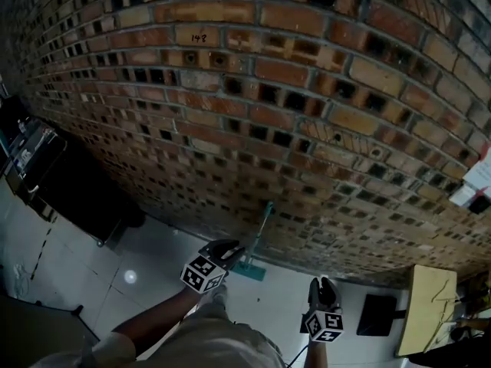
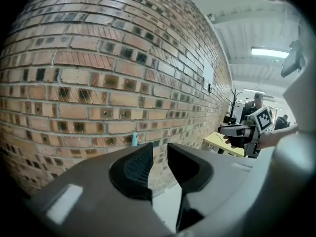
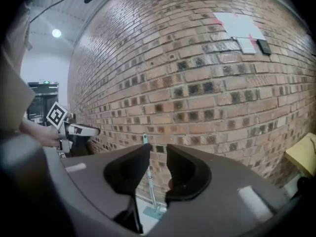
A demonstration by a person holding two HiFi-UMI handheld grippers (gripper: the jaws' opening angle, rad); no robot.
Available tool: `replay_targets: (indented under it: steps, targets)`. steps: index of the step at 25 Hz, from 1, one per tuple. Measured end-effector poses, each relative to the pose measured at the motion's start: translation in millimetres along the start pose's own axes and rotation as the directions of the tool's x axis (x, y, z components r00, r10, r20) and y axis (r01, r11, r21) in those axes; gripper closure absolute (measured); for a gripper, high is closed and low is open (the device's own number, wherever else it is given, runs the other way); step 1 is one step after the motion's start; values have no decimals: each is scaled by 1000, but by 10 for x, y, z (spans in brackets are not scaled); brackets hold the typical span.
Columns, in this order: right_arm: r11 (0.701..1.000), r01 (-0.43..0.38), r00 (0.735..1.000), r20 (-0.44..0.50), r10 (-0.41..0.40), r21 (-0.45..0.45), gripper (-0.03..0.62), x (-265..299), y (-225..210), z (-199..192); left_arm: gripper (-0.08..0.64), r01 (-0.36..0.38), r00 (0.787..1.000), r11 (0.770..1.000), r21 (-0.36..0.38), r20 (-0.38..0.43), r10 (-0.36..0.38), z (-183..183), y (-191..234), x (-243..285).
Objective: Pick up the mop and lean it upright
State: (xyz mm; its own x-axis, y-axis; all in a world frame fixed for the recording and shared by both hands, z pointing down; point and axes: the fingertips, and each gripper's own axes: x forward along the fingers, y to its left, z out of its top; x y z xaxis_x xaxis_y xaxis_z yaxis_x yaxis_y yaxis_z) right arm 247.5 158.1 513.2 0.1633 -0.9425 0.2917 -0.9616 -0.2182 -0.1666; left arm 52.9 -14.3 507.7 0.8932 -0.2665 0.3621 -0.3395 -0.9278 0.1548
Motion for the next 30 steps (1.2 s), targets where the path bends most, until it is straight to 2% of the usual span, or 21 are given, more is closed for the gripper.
replay_targets:
  steps: [8, 11, 15, 22, 24, 30]
  targets:
    - [999, -42, 998, 44, 41, 30, 492, -927, -255, -74, 453, 2, 1000, 1000, 4, -31, -2, -351, -1168, -188]
    - [998, -54, 997, 54, 53, 19, 483, -1184, -381, -119, 463, 3, 999, 999, -32, -35, -4, -512, -1560, -286]
    - [995, -94, 994, 66, 92, 28, 456, -1414, -381, -136, 493, -21, 999, 997, -69, -28, 19, -608, -1850, -524]
    - [983, -174, 984, 54, 171, 50, 423, -1422, -148, -69, 508, -45, 999, 999, -30, 4, 45, -478, -1825, -576]
    - [981, -186, 982, 30, 184, 62, 417, -1512, -59, -127, 537, -28, 1000, 999, -30, 4, 28, -492, -1877, -572]
    - [980, -189, 982, -14, 190, 70, 419, -1476, 163, -168, 540, 26, 1000, 998, -49, 6, -26, -419, -1765, -637]
